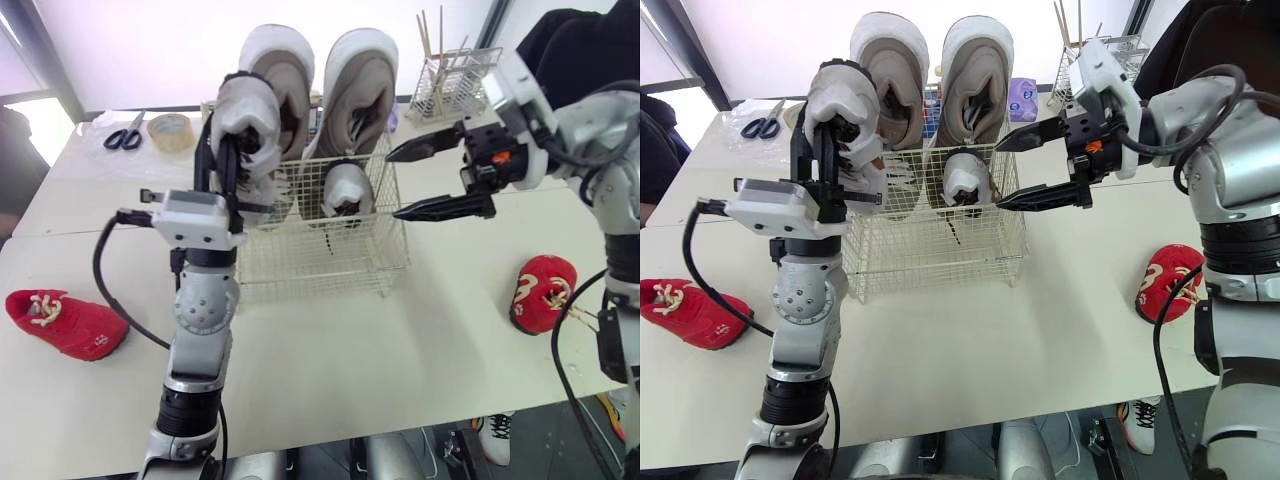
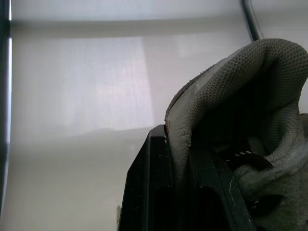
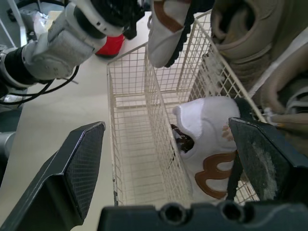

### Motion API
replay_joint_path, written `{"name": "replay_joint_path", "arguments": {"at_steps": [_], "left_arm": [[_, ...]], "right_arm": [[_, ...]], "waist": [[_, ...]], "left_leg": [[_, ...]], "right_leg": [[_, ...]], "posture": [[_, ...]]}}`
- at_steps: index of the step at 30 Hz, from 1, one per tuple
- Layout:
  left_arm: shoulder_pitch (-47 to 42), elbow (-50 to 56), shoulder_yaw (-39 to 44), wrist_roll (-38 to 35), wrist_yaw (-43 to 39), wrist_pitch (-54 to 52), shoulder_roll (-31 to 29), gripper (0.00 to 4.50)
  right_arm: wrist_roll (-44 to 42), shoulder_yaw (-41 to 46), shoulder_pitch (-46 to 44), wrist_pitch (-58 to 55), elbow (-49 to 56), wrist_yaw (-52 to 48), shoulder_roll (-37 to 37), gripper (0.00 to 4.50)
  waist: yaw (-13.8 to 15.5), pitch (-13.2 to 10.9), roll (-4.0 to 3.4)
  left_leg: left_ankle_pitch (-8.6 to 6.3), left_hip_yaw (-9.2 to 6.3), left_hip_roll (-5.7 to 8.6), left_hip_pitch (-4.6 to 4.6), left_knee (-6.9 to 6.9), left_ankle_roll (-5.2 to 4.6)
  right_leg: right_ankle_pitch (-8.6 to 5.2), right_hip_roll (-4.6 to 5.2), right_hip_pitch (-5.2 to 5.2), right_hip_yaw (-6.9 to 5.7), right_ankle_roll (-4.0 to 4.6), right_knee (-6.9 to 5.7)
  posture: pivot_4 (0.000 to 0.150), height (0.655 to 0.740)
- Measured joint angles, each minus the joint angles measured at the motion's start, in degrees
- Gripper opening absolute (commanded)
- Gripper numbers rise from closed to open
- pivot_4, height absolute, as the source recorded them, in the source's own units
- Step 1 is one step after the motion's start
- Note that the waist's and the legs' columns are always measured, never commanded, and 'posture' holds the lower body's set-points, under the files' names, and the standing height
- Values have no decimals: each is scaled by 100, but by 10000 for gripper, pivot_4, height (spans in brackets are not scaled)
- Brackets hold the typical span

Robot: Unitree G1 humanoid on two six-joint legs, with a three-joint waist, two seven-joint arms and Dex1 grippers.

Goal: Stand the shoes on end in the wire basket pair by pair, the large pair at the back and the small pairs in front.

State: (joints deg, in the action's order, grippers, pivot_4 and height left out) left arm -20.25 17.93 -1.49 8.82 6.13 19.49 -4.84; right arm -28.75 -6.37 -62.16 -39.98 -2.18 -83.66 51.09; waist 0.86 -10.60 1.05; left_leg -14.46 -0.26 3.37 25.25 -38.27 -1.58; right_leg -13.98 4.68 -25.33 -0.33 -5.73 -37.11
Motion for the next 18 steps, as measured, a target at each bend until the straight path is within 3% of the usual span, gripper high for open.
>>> {"name": "replay_joint_path", "arguments": {"at_steps": [13,18], "left_arm": [[-416,-1788,24,211,442,1365,328,240],[-83,-1798,-12,298,449,1466,392,20952]], "right_arm": [[-138,16,-22,-465,343,147,152,45000],[-138,16,-101,-473,355,205,168,45000]], "waist": [[32,7,-11],[136,24,-38]], "left_leg": [[0,0,0,-1,-3,-2],[1,1,0,-3,-3,-3]], "right_leg": [[3,2,2,-1,4,-3],[5,1,1,0,7,-3]], "posture": [[1500,7400],[1500,7400]]}}
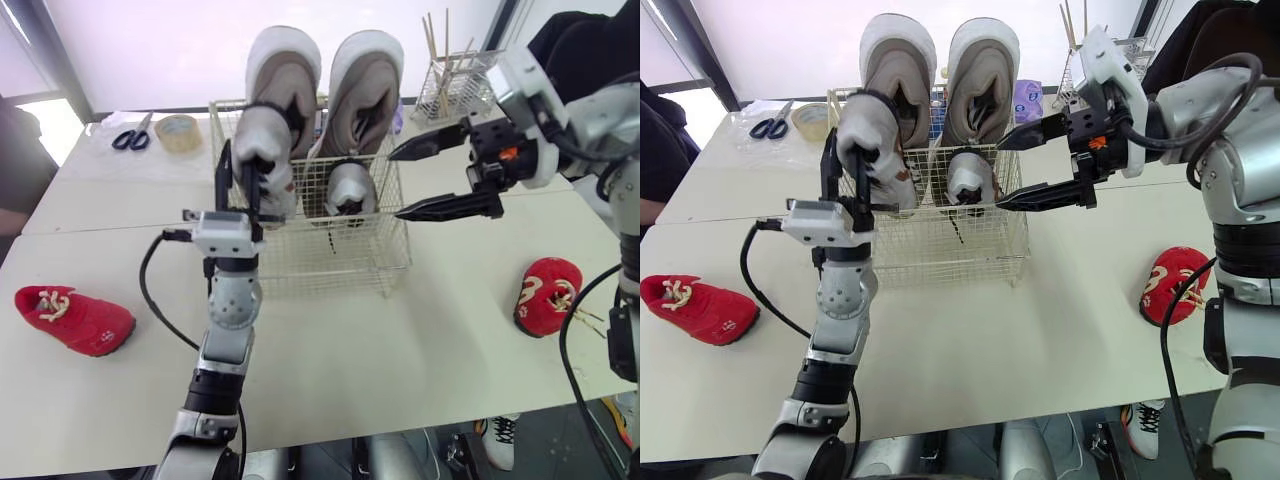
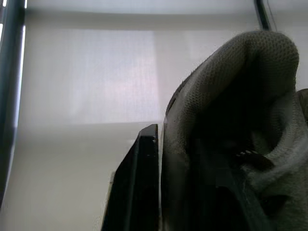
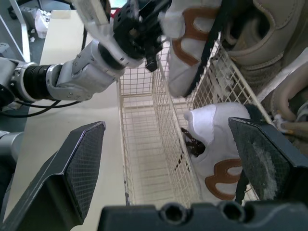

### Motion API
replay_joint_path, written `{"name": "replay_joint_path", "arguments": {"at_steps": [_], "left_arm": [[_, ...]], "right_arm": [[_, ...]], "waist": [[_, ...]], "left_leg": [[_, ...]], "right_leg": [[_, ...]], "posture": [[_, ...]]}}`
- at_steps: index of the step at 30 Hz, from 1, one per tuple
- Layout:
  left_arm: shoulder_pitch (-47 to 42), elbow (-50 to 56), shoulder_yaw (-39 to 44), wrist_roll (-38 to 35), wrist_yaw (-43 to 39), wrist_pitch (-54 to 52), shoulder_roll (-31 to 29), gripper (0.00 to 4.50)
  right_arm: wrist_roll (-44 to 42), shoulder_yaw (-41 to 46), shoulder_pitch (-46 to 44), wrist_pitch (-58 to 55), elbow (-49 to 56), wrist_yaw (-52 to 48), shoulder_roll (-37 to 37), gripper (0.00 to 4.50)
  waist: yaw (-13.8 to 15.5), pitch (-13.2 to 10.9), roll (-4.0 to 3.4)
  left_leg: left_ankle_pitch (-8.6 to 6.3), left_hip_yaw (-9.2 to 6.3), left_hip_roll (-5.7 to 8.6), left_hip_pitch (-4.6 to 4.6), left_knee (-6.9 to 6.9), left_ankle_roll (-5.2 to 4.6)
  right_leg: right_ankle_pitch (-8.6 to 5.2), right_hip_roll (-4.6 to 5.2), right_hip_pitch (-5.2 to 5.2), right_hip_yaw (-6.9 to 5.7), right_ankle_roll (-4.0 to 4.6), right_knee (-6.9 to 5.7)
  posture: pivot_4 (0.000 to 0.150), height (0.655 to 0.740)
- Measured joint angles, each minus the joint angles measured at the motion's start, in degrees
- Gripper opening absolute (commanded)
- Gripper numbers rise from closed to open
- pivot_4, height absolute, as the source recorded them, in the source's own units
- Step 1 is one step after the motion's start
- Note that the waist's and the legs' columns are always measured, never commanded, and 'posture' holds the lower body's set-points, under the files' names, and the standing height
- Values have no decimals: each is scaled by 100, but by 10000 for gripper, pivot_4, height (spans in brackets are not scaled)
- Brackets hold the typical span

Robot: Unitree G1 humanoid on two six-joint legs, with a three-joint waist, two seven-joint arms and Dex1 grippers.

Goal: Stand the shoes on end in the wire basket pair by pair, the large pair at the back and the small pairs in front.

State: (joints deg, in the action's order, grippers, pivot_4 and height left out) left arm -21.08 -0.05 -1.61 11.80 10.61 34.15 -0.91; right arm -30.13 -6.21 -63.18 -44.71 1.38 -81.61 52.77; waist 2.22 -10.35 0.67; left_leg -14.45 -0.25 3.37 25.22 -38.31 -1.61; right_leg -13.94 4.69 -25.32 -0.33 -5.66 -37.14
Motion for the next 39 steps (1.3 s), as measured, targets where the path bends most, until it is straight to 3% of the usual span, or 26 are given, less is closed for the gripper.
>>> {"name": "replay_joint_path", "arguments": {"at_steps": [4,5,13,26,28,31,34,39], "left_arm": [[453,108,16,15,-48,-188,-12,41501],[540,186,0,15,-85,-245,-21,44673],[1192,1299,41,-436,-870,-1299,-493,44673],[2174,3260,691,-2159,-2526,-4112,-1964,44673],[2214,3566,960,-2751,-2698,-4672,-2191,44673],[2092,4023,1736,-4286,-2801,-5780,-2787,44673],[1942,4075,2793,-6879,-3006,-7108,-4229,44673],[1958,4021,3282,-9018,-3576,-8034,-5536,44673]], "right_arm": [[0,1,0,8,5,37,-1,45000],[2,1,1,11,4,46,-2,45000],[5,2,21,170,-9,148,-53,45000],[7,112,458,569,-60,304,-247,45000],[8,116,499,614,-63,309,-247,45000],[17,235,665,629,-84,313,-133,45000],[56,435,922,553,-116,412,252,45000],[161,940,1393,495,-241,792,716,45000]], "waist": [[17,8,-12],[13,8,-13],[-7,19,-31],[-7,20,-33],[-9,19,-33],[-2,19,-33],[-11,15,-35],[-28,15,-35]], "left_leg": [[4,0,-1,-1,1,-3],[4,0,-1,0,1,-4],[3,0,-4,-1,6,-4],[3,0,-4,0,6,-5],[3,0,-5,0,6,-5],[3,-2,-7,0,6,-4],[3,-3,-8,1,3,-5],[4,0,-7,-2,5,-4]], "right_leg": [[3,0,2,0,5,0],[3,1,1,0,6,2],[3,-1,-2,0,7,2],[2,0,0,0,8,7],[2,0,-1,0,9,6],[1,0,-1,-1,9,6],[-3,0,1,-1,17,11],[-9,-2,5,-1,27,13]], "posture": [[1500,7400],[1500,7400],[1500,7400],[1500,7400],[1500,7400],[1500,7400],[1500,7400],[1500,7400]]}}
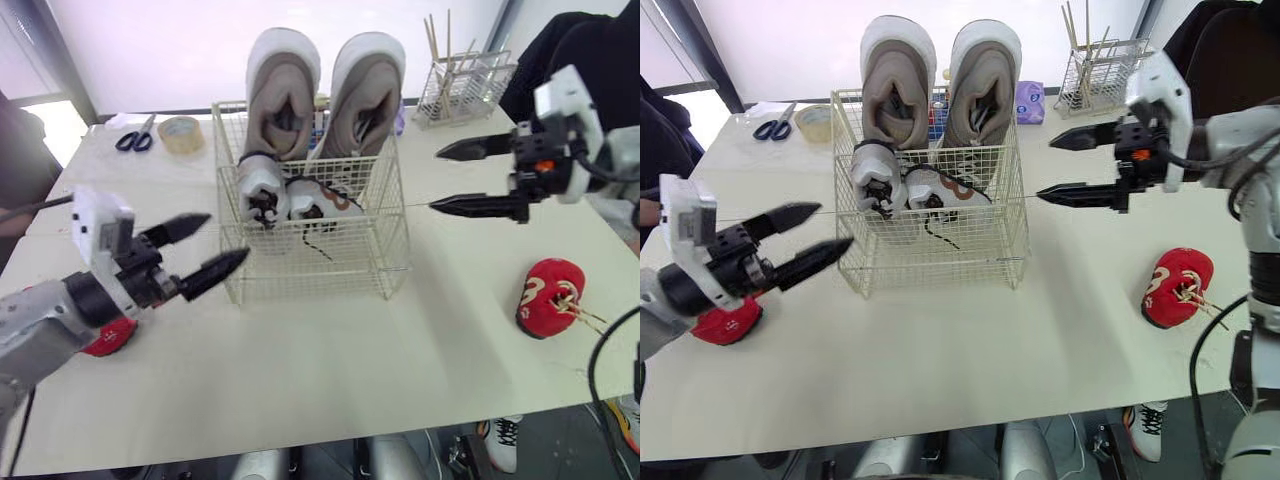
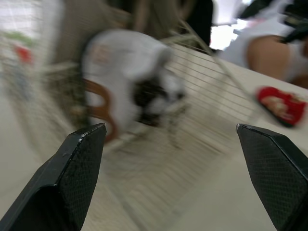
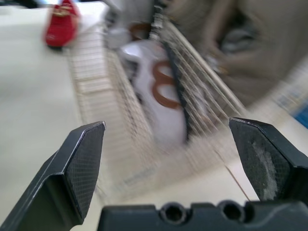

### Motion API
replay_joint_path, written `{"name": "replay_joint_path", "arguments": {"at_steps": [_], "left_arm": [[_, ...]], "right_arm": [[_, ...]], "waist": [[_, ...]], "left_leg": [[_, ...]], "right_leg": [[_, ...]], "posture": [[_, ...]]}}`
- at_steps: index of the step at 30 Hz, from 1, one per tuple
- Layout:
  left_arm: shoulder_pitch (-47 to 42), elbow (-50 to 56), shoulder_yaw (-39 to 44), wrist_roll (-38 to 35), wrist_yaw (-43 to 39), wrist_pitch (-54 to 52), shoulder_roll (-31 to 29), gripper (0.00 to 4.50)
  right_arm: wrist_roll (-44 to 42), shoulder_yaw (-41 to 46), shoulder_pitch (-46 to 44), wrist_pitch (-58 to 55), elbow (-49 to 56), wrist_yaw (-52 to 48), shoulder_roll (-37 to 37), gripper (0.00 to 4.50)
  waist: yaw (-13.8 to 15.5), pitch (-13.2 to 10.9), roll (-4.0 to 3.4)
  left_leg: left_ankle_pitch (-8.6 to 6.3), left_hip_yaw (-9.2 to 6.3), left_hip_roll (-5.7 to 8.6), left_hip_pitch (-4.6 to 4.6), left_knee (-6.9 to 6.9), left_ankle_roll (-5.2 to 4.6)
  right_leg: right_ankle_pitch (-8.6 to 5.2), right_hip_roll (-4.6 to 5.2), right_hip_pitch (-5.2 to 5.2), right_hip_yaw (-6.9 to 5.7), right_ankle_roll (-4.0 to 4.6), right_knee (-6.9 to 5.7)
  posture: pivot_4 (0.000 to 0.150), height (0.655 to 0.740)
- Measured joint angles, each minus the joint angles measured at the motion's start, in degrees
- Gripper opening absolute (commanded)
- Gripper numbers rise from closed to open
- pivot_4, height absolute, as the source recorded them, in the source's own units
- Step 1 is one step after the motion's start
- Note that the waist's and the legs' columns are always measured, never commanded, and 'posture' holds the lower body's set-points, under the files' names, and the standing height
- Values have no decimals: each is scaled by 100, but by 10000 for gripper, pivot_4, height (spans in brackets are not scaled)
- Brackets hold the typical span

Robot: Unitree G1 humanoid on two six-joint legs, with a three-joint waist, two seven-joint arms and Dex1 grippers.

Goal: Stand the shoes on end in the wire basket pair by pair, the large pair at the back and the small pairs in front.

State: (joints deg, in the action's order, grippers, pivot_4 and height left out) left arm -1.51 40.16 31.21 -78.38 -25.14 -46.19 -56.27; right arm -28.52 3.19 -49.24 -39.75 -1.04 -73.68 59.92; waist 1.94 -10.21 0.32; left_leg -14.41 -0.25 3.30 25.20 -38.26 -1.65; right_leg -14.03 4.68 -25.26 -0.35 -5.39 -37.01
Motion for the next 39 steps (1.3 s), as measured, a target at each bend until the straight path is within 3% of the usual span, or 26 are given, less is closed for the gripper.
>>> {"name": "replay_joint_path", "arguments": {"at_steps": [5,12,17,25,33,39], "left_arm": [[-531,-427,59,-831,-775,-299,-606,44673],[-1285,-782,-854,-687,-1233,-302,-397,44673],[-1482,-929,-1317,-189,-1563,-233,-45,44673],[-1698,-1024,-1724,345,-1828,-181,397,44673],[-1970,-1156,-1918,677,-1905,-182,599,44673],[-2131,-1186,-1984,797,-1916,-211,694,44673]], "right_arm": [[547,332,841,-459,-68,1132,310,45000],[1039,1128,2108,-1863,980,3070,76,45000],[1620,2018,3318,-3214,2983,4807,-1451,45000],[2112,2727,4548,-4397,5368,5850,-2765,45000],[2391,3290,4610,-5234,5879,6247,-4493,45000],[2585,3669,4283,-5208,5531,6374,-4871,45000]], "waist": [[-6,1,-6],[-2,3,-11],[17,5,-12],[19,6,-11],[7,9,-10],[6,10,-9]], "left_leg": [[4,4,0,-8,2,5],[15,6,0,-9,10,21],[15,6,-3,-13,12,18],[6,6,-2,-64,12,-1],[4,6,-3,-90,15,-4],[4,5,-3,-91,15,-4]], "right_leg": [[-10,-2,5,1,18,-6],[-9,-5,5,2,15,-8],[1,-13,4,4,-3,-16],[-11,-16,62,1,15,-3],[-12,-19,84,1,15,0],[-12,-20,84,1,15,0]], "posture": [[1500,7400],[1500,7400],[1500,7400],[1500,7400],[1500,7400],[1500,7400]]}}
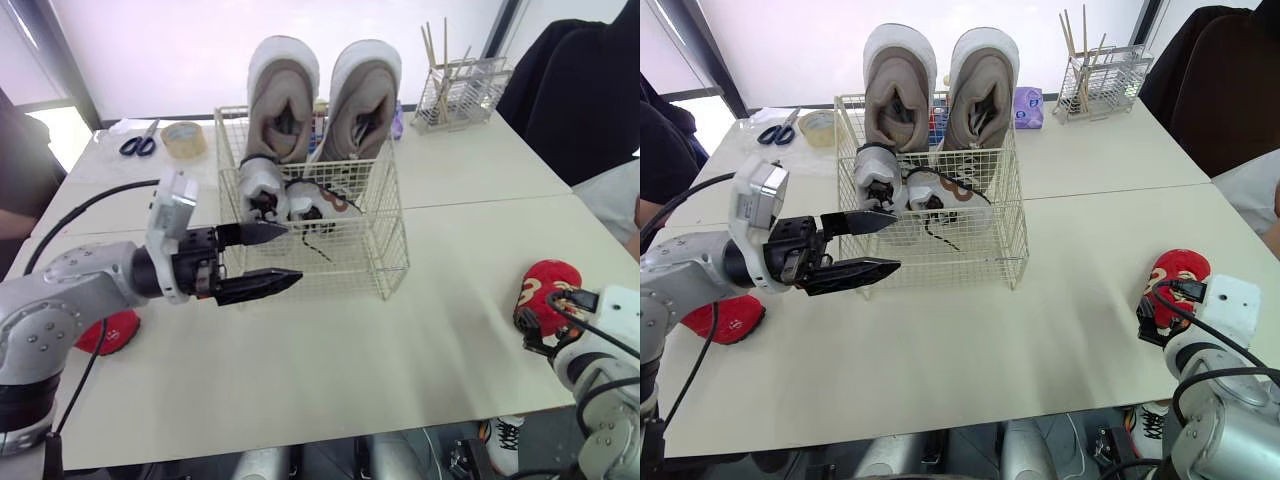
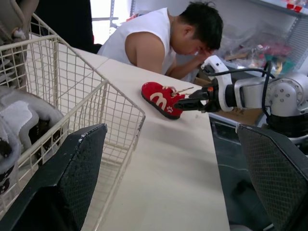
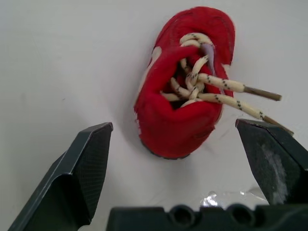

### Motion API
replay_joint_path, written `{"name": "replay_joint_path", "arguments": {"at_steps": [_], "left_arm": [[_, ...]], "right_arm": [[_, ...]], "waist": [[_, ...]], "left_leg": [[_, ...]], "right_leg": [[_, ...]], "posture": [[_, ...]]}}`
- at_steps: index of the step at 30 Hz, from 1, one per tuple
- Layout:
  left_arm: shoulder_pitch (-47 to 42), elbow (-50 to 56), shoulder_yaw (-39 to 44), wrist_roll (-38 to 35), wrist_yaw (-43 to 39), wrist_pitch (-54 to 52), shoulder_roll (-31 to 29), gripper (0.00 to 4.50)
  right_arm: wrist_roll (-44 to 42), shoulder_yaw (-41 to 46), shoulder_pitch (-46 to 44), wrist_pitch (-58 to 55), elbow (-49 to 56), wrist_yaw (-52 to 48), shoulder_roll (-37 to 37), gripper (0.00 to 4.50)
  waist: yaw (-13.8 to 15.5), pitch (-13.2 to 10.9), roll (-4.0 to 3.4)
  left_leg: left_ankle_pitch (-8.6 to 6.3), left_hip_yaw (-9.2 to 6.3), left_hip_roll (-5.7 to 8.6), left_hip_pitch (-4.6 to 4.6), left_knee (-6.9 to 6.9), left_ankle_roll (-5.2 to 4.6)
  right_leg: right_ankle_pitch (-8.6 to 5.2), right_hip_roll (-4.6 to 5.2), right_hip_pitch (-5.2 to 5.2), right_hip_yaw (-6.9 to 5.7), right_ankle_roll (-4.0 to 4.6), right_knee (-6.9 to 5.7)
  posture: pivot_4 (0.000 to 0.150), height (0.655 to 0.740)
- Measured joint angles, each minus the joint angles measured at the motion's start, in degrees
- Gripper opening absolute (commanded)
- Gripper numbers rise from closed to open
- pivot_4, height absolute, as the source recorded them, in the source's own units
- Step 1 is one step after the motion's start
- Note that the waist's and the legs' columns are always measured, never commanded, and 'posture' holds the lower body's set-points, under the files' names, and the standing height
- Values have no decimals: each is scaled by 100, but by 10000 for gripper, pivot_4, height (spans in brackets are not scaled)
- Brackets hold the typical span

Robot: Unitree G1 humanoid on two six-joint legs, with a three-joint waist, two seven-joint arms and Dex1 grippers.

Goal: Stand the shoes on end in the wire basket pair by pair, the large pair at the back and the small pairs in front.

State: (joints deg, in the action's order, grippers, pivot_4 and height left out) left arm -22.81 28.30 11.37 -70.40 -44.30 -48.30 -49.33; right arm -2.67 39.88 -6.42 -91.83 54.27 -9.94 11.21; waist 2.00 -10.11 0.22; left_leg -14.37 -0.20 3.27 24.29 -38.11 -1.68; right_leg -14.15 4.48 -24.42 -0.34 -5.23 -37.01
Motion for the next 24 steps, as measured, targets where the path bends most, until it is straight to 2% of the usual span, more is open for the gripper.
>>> {"name": "replay_joint_path", "arguments": {"at_steps": [6,9,14,17,20,24], "left_arm": [[-119,-4,-125,163,80,-17,62,44673],[-173,0,-129,226,142,-17,104,45000],[-174,45,-129,230,293,-22,129,45000],[-174,96,-128,233,382,-22,133,45000],[-177,93,-128,254,425,-22,133,45000],[-445,-119,-122,317,442,-21,138,45000]], "right_arm": [[14,59,-371,527,-944,103,-129,45000],[6,-81,-346,772,-1194,137,-225,35914],[0,-162,-443,1085,-1426,247,-278,11720],[-4,-162,-527,1242,-1588,289,-239,2208],[-110,-220,-612,1313,-1721,169,-1,1316],[-527,-574,-1030,2230,-2116,-668,1290,1316]], "waist": [[-52,0,0],[-113,0,0],[-152,0,0],[-157,0,0],[-153,-1,-2],[-155,-16,-26]], "left_leg": [[0,-1,0,-1,6,0],[0,-1,0,-1,7,0],[0,-1,0,-3,8,0],[0,-1,0,-3,8,0],[0,0,0,-3,8,0],[1,7,3,-2,6,-6]], "right_leg": [[0,-1,-1,0,-1,-1],[0,-1,0,0,-2,-1],[1,-2,0,0,-3,-1],[1,-2,0,0,-3,-2],[1,-2,0,0,-3,-1],[0,0,0,1,-4,0]], "posture": [[1500,7400],[1500,7400],[1500,7400],[1500,7400],[1500,7400],[1500,7400]]}}
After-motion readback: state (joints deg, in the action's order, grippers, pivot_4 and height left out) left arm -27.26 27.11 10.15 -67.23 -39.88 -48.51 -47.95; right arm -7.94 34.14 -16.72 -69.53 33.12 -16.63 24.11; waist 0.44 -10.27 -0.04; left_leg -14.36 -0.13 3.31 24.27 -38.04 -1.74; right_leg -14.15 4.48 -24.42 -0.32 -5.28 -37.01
